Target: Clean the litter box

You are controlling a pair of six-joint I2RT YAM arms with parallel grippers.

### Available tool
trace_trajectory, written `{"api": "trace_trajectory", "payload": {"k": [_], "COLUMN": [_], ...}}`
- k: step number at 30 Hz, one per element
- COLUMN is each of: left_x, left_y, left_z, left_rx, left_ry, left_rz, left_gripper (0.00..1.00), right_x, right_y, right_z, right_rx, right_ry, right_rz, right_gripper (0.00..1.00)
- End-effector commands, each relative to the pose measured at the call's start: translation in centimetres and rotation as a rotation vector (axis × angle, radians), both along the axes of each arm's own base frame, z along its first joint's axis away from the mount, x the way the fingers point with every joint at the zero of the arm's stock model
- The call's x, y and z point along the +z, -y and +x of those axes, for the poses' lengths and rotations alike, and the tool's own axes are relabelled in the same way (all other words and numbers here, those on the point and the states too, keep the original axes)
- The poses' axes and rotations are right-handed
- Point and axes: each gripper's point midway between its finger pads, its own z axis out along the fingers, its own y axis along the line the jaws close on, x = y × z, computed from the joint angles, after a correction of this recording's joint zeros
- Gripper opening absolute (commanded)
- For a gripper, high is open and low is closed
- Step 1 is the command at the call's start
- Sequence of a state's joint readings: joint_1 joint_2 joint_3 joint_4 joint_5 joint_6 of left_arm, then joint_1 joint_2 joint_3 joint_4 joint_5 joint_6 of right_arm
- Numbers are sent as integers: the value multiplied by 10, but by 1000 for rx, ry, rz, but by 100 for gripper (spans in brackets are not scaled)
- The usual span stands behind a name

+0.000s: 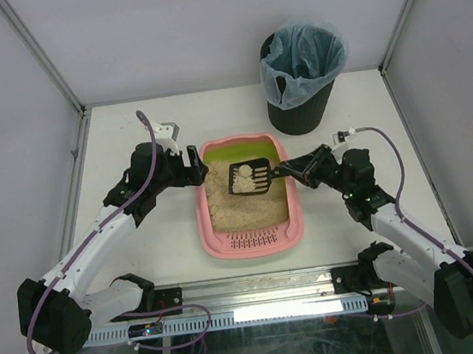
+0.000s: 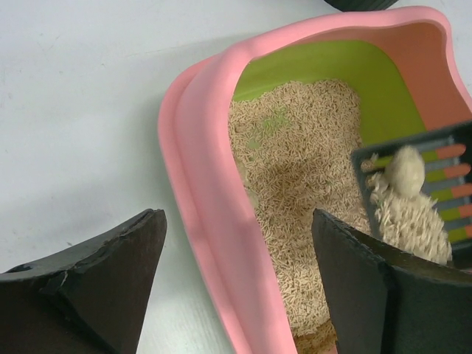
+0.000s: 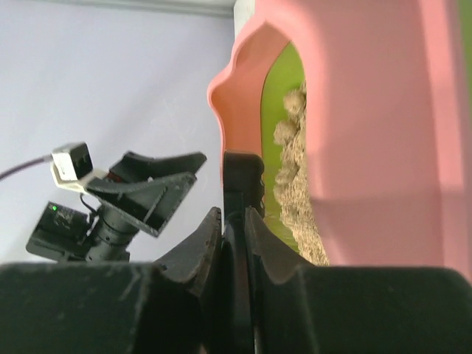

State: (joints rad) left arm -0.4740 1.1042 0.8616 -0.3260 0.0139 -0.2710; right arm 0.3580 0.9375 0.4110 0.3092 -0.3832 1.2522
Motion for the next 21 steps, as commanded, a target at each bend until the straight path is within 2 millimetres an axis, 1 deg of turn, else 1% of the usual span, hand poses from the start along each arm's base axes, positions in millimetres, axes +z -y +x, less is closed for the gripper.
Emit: {"api": "trace_trajectory", "payload": {"k": [1, 2, 3, 4, 5, 6, 7, 8, 9, 10, 11, 12, 14, 15, 16, 17, 18, 19, 21], "left_x": [4, 4, 5, 6, 8, 8, 7, 6, 4, 4, 3, 4, 3, 1, -1, -2, -2, -2, 1], "left_y": [5, 6, 6, 7, 8, 9, 10, 11, 12, 14, 15, 17, 20, 21, 22, 24, 25, 26, 29], "left_z": [0, -1, -1, -2, -1, -2, -3, -4, -5, -6, -6, -7, -7, -8, -8, -8, -8, -8, -7], "left_rx": [-47, -51, -54, -59, -65, -73, -81, -90, -99, -111, -119, -130, -145, -154, -159, -166, -173, -181, -193], "left_ry": [20, 22, 28, 30, 35, 36, 34, 33, 32, 33, 37, 42, 42, 40, 38, 40, 41, 46, 59], "left_rz": [-2, -5, -9, -13, -17, -19, -20, -19, -20, -23, -25, -31, -40, -40, -44, -49, -52, -56, -60], "left_gripper": [82, 81, 81, 81, 80, 80, 79, 78, 78, 77, 77, 77, 76, 76, 77, 77, 77, 77, 78], "right_x": [33, 38, 40, 37, 29, 20, 18, 22, 27, 31, 32, 27, 19, 23, 31, 36, 36, 30, 16], "right_y": [5, -10, -17, -14, 0, 19, 24, 19, 2, -10, -12, -2, 28, 30, 22, 8, 0, 4, 33], "right_z": [12, 7, 4, 5, 10, 16, 16, 15, 7, 4, 3, 8, 17, 17, 15, 9, 7, 9, 18], "right_rx": [-54, 22, 68, 52, -10, -90, -114, -86, 3, 75, 105, 65, -59, -55, -2, 77, 130, 127, 3], "right_ry": [96, 116, 125, 121, 92, 55, 51, 69, 87, 107, 115, 97, 60, 85, 112, 140, 145, 127, 68], "right_rz": [41, 32, 21, 15, 10, 24, 50, 61, 49, 28, 16, 16, 35, 33, 17, -7, -26, -36, -17], "right_gripper": [0, 0, 0, 0, 0, 0, 0, 0, 0, 0, 0, 0, 0, 0, 0, 0, 0, 0, 0]}}
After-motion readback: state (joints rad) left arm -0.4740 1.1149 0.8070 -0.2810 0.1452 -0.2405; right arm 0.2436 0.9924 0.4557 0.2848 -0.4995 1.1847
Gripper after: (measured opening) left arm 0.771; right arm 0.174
